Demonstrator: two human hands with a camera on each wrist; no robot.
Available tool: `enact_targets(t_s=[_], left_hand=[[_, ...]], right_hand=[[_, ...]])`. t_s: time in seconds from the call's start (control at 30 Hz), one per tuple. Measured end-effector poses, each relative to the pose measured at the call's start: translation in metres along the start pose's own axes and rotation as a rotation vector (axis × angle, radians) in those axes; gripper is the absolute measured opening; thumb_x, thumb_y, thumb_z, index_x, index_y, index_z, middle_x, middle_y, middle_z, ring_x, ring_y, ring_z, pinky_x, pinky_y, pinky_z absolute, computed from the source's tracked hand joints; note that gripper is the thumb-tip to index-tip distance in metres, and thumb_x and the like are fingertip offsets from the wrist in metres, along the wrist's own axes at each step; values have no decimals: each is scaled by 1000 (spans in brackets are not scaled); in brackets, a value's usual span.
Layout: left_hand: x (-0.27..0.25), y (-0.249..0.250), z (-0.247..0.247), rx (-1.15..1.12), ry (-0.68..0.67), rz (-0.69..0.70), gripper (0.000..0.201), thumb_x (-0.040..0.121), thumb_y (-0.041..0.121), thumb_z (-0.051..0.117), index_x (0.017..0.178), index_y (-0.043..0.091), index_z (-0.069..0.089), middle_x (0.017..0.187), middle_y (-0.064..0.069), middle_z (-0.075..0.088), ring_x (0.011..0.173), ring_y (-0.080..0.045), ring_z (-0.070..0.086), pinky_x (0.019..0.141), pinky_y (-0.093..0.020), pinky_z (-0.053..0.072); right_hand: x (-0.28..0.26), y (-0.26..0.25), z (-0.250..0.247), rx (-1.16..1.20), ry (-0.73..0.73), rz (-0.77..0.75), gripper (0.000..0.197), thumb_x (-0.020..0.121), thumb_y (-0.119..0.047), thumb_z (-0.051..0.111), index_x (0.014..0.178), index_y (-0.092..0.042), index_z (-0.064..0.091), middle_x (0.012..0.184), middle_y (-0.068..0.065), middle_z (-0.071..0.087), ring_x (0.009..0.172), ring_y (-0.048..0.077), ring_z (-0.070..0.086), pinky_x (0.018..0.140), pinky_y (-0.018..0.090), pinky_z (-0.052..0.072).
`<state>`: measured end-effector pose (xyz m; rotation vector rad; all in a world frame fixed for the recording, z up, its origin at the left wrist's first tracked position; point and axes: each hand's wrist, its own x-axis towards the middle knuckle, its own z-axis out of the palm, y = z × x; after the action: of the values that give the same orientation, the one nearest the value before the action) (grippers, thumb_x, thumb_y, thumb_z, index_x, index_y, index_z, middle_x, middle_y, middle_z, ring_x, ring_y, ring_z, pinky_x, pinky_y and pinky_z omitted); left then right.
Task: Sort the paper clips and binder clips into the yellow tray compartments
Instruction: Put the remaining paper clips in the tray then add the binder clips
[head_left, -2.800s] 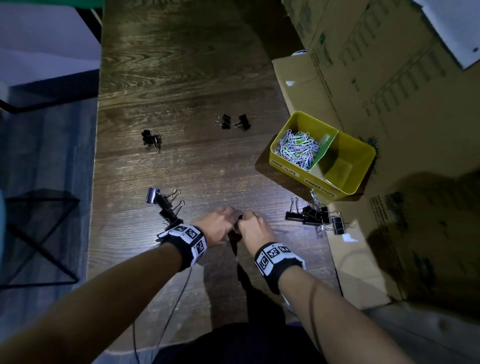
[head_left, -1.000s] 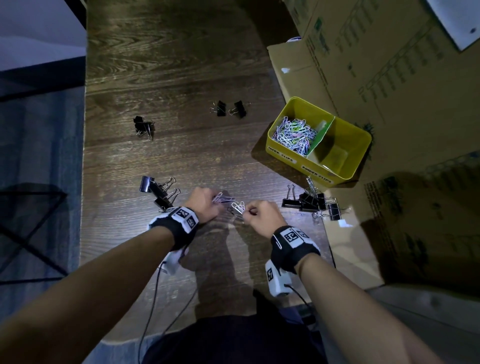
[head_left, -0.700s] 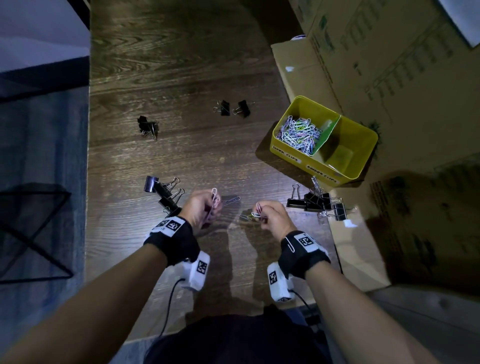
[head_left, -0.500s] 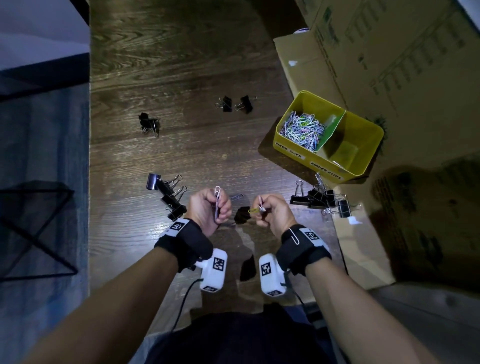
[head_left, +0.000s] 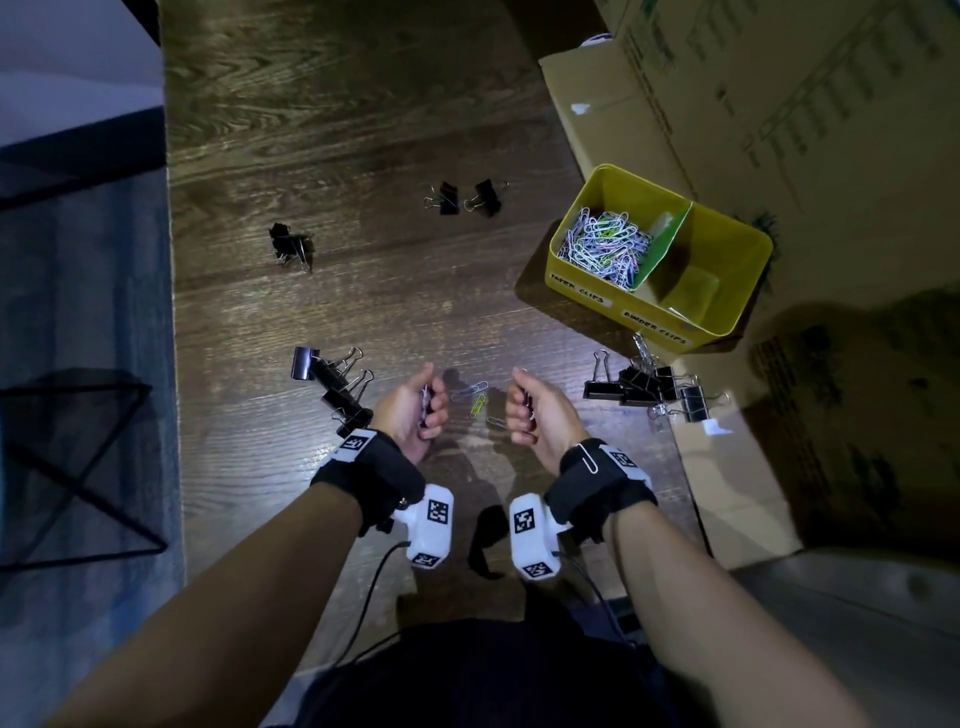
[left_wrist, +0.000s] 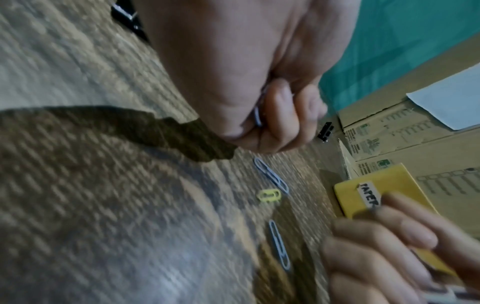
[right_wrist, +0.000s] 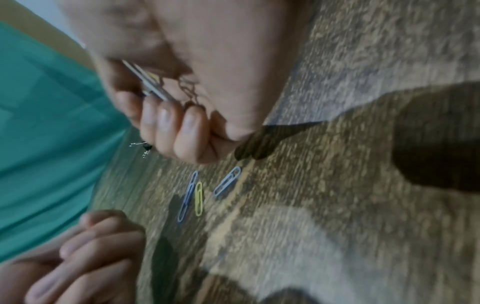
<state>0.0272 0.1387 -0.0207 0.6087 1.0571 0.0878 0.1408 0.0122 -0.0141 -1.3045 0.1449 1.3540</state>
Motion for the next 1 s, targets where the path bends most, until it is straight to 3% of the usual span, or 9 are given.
enact_targets(t_s=[0.1,0.17,0.23,0.33,0.47,0.63,0.83,0.9,1.0], left_hand=[[2,10,-5,181,96,36,19,91,20,41,83,12,57,47,4,41,30,-5,26,31,-10,9],[5,14,-4,399,152,97,18,88,15,46,80,14,62,53,1,42,32,-5,27,34,-9,11],[4,16,1,765,193,229,14,86,15,56,76,15,66,60,-2,50,40,-7,39,33,-16,24],[-5,13,14,1328,208,449,20,82,30,68,94,15,71,78,-6,66,73,-19,60,59,-17,40],[-4,-6,25,1811,247,435,45,87,52,53,124,27,56,104,-12,68,97,-30,63,77,-36,52],[-6,-18,27,1963,209,431,27,96,32,41,114,21,59,107,-14,66,100,-33,60,77,-36,44],[-8,-26,27,2026,163,458,25,98,22,35,117,10,46,107,-13,66,99,-33,62,70,-37,39],[-11,-25,24,1947,177,466,23,98,23,35,112,9,47,100,-15,67,91,-34,63,66,-36,37],[-14,-17,19,1668,227,421,20,95,21,43,98,8,57,81,-11,63,75,-30,59,62,-31,37]], right_hand=[[5,2,-10,-57,65,0,33,102,-25,34,75,-15,48,45,-9,31,39,6,24,38,19,15],[6,2,-13,-158,127,-21,33,103,-27,32,81,-16,54,47,-12,32,40,2,25,40,16,17],[4,1,-14,-537,189,-106,36,99,-43,39,84,-20,63,61,-15,46,54,0,40,50,19,30],[-5,6,-10,-1318,315,-205,48,81,-66,51,92,-23,68,83,0,68,78,20,62,66,27,45],[-12,12,6,-1744,336,-302,30,89,-41,52,108,-21,64,96,13,70,93,31,64,75,35,49],[-16,9,12,-1926,209,-356,22,90,-19,51,103,-10,67,100,14,67,95,31,63,77,35,49],[-15,20,11,-1964,159,-390,33,84,-15,61,113,-2,51,103,15,66,105,31,58,78,37,49],[-15,20,9,-1846,188,-371,24,88,-8,51,111,-1,50,100,17,66,97,32,62,73,37,49],[-16,12,1,-1373,265,-253,13,89,-8,47,100,-7,54,93,16,63,86,32,62,74,36,51]])
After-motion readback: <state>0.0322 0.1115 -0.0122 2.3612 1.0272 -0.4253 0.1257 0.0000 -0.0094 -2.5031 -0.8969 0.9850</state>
